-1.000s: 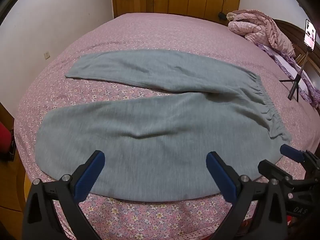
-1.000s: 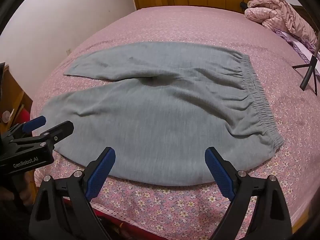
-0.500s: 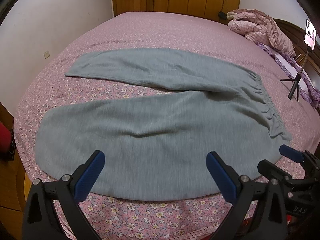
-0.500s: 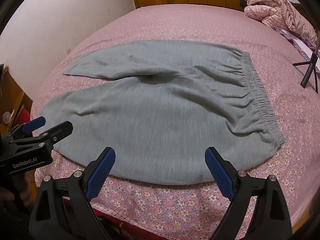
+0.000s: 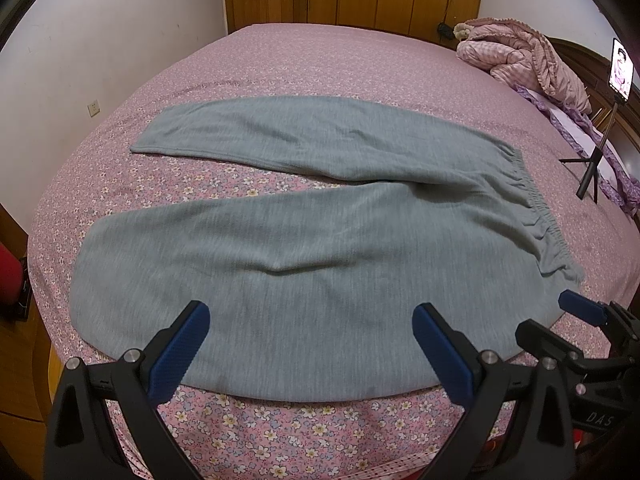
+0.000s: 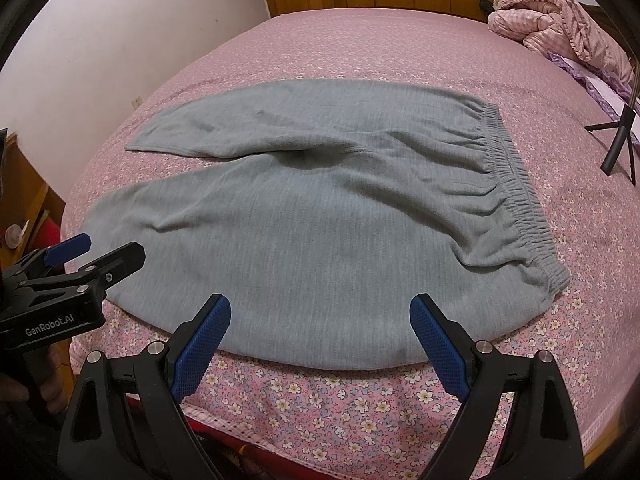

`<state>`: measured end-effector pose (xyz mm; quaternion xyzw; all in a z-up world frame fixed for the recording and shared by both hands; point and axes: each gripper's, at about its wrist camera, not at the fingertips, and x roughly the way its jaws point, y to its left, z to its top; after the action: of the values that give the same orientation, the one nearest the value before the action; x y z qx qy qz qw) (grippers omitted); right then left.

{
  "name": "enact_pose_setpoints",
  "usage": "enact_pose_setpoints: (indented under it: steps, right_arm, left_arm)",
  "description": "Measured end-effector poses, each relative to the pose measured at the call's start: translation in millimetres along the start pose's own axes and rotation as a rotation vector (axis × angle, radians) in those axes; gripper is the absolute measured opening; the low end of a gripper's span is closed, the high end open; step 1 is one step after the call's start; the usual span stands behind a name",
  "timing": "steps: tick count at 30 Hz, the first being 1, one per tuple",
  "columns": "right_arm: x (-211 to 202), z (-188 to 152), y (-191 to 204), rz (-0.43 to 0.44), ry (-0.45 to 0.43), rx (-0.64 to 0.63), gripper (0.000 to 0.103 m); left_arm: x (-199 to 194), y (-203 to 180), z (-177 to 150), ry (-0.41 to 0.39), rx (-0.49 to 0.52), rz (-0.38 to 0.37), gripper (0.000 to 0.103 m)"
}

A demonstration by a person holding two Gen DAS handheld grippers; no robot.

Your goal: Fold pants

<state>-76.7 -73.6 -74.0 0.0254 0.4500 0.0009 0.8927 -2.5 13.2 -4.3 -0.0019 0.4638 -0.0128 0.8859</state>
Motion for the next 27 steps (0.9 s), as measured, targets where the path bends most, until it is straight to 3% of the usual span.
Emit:
enact_pose_setpoints:
  steps: [10, 18, 27]
  right_arm:
    - [0.6, 0.7, -3.2, -0.018, 0.024, -0.006, 0.094]
    - [0.3, 0.8, -5.7, 0.052, -0.038, 0.029, 0.094]
    - [5.5, -0.3, -9.6, -0.007, 0.019, 0.004, 0.094]
  left_arm:
    - [1.3, 2.3, -0.5, 0.003, -0.008, 0.001, 0.103]
    - [3.2, 4.4, 1.4, 0.009, -0.011, -0.003, 0.103]
    - [5.4, 2.2, 1.6, 0.02, -0.003, -0.006, 0.103]
